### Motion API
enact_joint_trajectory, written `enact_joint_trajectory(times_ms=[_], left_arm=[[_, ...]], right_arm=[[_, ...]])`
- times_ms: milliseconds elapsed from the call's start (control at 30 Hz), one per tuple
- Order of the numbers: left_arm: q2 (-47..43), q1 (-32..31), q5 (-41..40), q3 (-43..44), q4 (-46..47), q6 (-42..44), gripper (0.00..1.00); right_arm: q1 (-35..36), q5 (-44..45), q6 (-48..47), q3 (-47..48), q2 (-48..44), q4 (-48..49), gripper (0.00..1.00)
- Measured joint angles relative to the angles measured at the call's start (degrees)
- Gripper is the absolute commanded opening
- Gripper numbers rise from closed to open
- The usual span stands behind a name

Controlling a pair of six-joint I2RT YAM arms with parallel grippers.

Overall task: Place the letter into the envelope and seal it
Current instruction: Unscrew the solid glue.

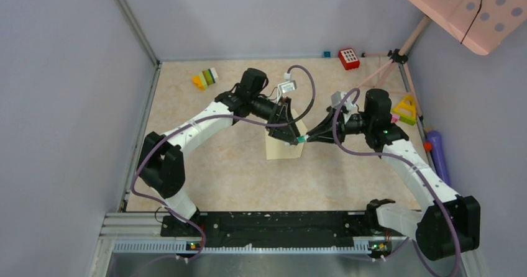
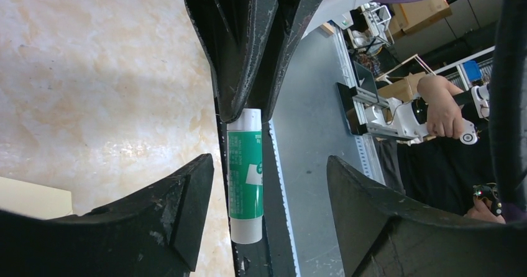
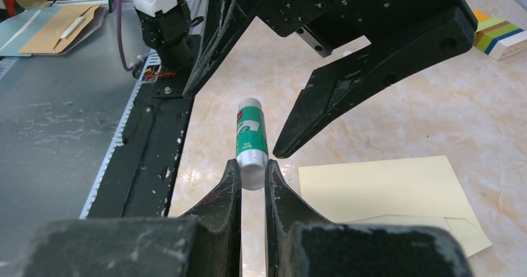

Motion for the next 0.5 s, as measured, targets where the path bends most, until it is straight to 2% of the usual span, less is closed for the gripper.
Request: enact_joint_trajectory(times_ms=[233, 500], left_arm=[[0.00, -0.04, -0.07, -0.02, -2.16, 2.14, 0.55], [0.00, -0.52, -1.51, -0.02, -5.62, 5.40, 0.49]], right_arm=[[0.00, 0.17, -0.70, 0.00, 0.00, -0.11, 0.00], [0.02, 0.31, -1.01, 0.00, 0.00, -0.28, 0.00]])
